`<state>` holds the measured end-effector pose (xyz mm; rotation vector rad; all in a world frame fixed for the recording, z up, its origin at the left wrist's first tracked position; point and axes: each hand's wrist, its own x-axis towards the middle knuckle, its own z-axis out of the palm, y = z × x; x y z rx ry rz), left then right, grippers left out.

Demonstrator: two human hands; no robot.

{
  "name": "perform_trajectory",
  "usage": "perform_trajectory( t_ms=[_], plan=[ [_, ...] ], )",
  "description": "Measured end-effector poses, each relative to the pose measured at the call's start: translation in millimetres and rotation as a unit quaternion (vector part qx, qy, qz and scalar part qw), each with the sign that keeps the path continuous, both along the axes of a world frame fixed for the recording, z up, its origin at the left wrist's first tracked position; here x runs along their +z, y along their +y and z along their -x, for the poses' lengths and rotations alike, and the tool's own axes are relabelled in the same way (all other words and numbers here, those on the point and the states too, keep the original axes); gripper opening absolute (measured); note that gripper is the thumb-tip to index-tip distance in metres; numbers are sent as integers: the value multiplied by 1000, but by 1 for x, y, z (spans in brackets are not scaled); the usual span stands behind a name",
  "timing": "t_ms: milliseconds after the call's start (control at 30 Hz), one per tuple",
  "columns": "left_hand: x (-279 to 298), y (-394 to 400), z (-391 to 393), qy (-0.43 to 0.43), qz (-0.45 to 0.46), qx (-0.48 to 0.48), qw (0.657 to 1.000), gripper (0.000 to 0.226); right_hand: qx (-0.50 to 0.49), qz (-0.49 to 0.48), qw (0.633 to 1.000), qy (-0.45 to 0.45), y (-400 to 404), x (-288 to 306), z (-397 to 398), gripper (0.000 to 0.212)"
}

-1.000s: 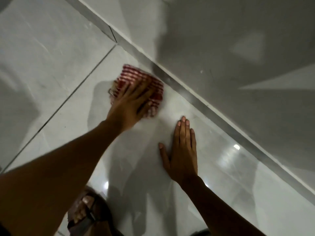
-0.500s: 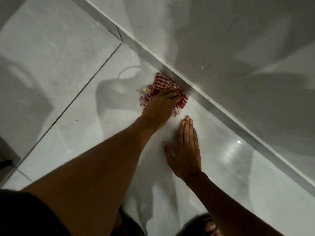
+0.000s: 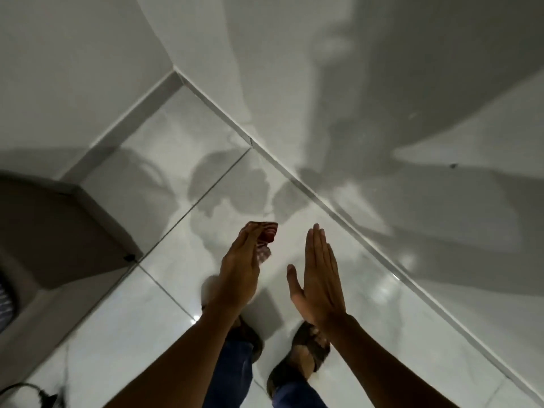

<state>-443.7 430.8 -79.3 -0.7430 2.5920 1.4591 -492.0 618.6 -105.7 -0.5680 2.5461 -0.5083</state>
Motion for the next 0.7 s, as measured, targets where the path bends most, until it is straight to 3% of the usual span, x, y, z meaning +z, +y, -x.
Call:
perform_trajectory(
  t_ms=[133, 267, 367, 467, 600, 700],
  plan=[
    [98, -12, -2, 4, -38, 93, 995, 46, 23, 34, 999, 35, -24, 81, 4, 88],
    [181, -32, -19, 34, 12, 136, 990, 46, 57, 86, 994, 23, -62, 155, -4, 87],
    [223, -60, -46, 21, 11, 198, 980, 71, 84, 128, 987, 50, -101, 207, -18, 84],
    [259, -87, -76, 44, 26, 251, 967, 82, 99, 168, 979, 61, -144, 245, -34, 83],
    [274, -133, -128, 72, 14, 299, 951, 46, 130, 209, 966, 75, -199, 269, -61, 86],
    [274, -175, -172, 77, 24, 355, 931, 46, 163, 196, 963, 81, -249, 273, -87, 87]
  ],
)
